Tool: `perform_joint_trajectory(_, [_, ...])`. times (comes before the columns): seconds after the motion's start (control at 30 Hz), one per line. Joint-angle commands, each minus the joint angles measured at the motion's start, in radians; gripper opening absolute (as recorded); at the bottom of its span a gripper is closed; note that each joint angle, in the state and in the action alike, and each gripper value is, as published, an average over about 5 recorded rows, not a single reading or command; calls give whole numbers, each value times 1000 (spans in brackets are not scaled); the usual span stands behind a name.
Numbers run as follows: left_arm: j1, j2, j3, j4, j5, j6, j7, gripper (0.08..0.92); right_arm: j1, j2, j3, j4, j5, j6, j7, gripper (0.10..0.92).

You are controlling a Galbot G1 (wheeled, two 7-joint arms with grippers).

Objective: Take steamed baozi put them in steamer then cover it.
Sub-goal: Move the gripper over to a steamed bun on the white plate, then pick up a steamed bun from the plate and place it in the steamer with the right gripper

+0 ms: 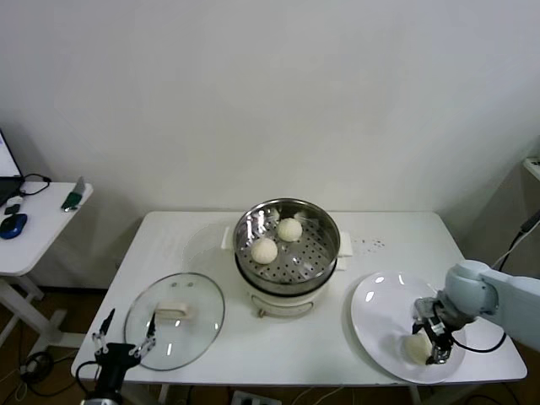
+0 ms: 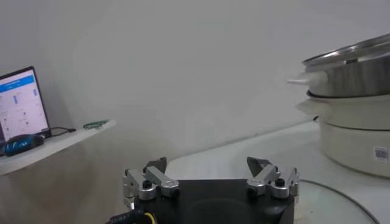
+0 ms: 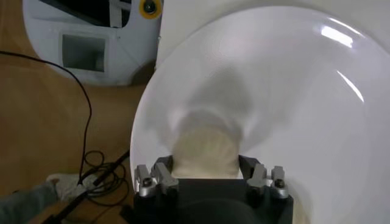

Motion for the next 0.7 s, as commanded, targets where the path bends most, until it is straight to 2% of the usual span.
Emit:
perform_joint_trajectory(0.03, [1, 0, 0, 0, -2, 0, -1, 823, 38, 10, -48, -5, 3, 4, -5, 664])
perform_joint_trajectory(0.27, [2, 2, -1, -1, -2, -1, 0, 823, 165, 16, -112, -11, -11, 88, -17, 630])
perform_joint_trajectory(0.43, [3, 2, 1, -6, -1, 0, 1, 823, 429, 109, -252, -35, -56, 332, -45, 631])
perform_joint_trajectory(0.7, [13, -2, 4, -17, 1, -2, 2, 823, 793, 338, -374, -52, -96, 590, -109, 636])
